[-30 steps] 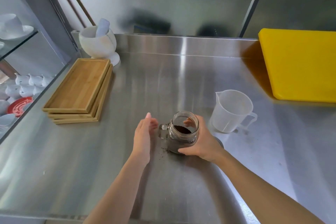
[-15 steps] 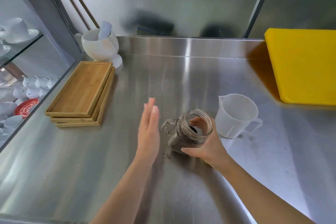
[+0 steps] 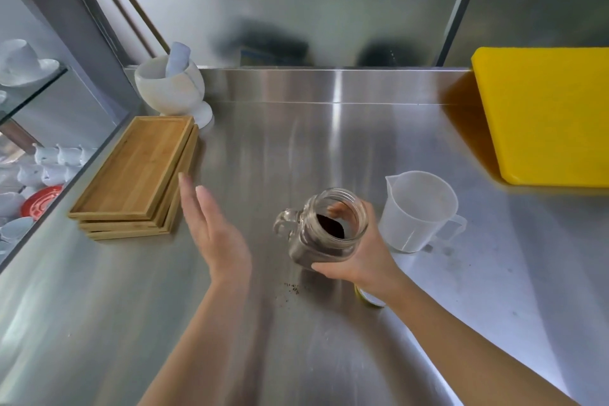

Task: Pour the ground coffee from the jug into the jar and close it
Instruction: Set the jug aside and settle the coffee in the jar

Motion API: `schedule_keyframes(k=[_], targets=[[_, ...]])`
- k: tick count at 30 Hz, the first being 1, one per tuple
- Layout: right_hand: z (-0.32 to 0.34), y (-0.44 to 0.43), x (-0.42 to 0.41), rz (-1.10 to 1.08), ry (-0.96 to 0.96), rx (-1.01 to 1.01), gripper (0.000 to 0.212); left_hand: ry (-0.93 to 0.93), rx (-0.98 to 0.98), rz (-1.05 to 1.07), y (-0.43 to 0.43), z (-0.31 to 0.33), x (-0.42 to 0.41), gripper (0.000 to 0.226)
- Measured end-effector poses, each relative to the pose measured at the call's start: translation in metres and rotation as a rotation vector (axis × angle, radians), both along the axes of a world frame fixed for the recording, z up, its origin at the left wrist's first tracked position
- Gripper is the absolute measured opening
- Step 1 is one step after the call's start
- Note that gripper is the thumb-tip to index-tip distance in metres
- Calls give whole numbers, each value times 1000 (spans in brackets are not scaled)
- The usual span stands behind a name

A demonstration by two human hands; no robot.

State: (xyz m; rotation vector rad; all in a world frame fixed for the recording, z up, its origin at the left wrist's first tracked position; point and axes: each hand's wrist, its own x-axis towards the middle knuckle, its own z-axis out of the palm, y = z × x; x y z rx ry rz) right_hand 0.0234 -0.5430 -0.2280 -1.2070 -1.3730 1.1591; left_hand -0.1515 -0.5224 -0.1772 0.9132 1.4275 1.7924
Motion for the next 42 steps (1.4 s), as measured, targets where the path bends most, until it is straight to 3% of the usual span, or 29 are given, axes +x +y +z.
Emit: schedule_keyframes(k=[4, 6, 9, 10, 13, 15, 18, 22, 27, 31, 37, 40, 42], targets=[[-6, 1, 4, 17, -1, -4, 92, 313, -135, -585, -19, -11, 29, 35], [-11, -1, 10, -4, 49, -30, 93, 271, -74, -473, -15, -10, 24, 37], [-14, 0, 12, -6, 82, -58, 96, 108, -57, -72, -4, -12, 12, 51], [-14, 0, 11, -5, 89, -70, 97, 127, -79, -106, -5, -11, 15, 52], [-13, 2, 10, 2, 87, -76, 100, 226, -185, -533, -15, -16, 36, 43], [-10, 2, 12, -1, 70, -68, 99, 238, -221, -620, -14, -19, 36, 41], [-4, 3, 12, -10, 47, -45, 95, 222, -212, -478, -11, -17, 38, 25], [2, -2, 5, 41, 34, -38, 94, 143, -275, -314, -9, -14, 47, 40], [17, -1, 7, 209, 47, -100, 113, -3, -320, -88, -2, -19, 40, 47], [26, 3, 0, 65, 195, -109, 103, -96, -324, 66, -4, -22, 31, 44], [22, 2, -26, 292, 131, -149, 114, -194, -357, 158, -7, -24, 31, 40], [21, 5, -25, 108, 146, -145, 116, -215, -347, 178, -6, -24, 26, 39], [21, 3, -29, 155, 134, -155, 110, -215, -337, 175, -6, -24, 27, 39]])
